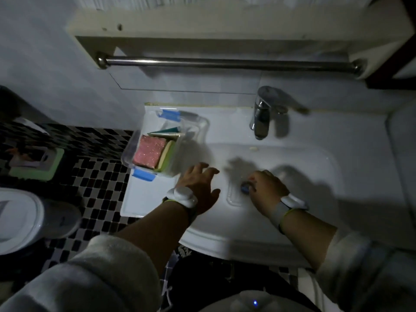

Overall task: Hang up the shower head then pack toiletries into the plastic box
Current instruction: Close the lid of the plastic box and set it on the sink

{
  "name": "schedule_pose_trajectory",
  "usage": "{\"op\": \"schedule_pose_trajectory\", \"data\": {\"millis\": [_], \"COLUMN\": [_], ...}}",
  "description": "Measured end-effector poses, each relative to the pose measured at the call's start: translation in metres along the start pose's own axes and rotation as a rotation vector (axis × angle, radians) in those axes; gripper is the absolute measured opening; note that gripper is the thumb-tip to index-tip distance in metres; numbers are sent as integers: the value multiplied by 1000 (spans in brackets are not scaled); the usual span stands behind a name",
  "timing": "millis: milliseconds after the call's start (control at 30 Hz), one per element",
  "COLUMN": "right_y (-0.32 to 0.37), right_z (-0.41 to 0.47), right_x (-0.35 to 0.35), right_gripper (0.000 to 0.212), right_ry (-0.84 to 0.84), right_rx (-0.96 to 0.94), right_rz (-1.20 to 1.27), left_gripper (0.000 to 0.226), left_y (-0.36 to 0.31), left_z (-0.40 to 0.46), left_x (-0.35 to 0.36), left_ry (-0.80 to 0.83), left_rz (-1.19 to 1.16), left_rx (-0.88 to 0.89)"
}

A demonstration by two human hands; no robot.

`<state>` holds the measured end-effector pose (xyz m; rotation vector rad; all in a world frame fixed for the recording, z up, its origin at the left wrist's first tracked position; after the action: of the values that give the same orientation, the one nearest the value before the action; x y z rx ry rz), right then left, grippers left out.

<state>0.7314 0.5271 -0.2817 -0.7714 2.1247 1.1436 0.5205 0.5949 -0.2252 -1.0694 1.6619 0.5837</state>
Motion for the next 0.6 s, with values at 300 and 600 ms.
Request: {"op": "schedule_pose_trajectory", "data": {"millis": [300, 600], "right_y": [-64, -109], "right_z": [-6, 4], "right_x": [31, 45], "right_gripper": [37, 40], "right_ry": [44, 115], "right_rx": [132, 233], "right_rz": [61, -90], "left_gripper": [57, 63], "left_y": [-21, -25], "left_z": [22, 34], "left_x": [66, 133], "left_ry": [191, 376], "left_rz": [30, -27], "left_rx": [-78, -78]}}
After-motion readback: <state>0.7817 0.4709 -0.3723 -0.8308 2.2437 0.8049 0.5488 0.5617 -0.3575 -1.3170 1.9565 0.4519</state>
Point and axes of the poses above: each hand's wrist, its own z-axis towards the middle knuckle, its own x-axis out of the palm, y = z × x, the point moved 2 cm from there along z, towards the middle knuckle, and after that the axes turned 8 degrees about z, right-handed, at the moved point
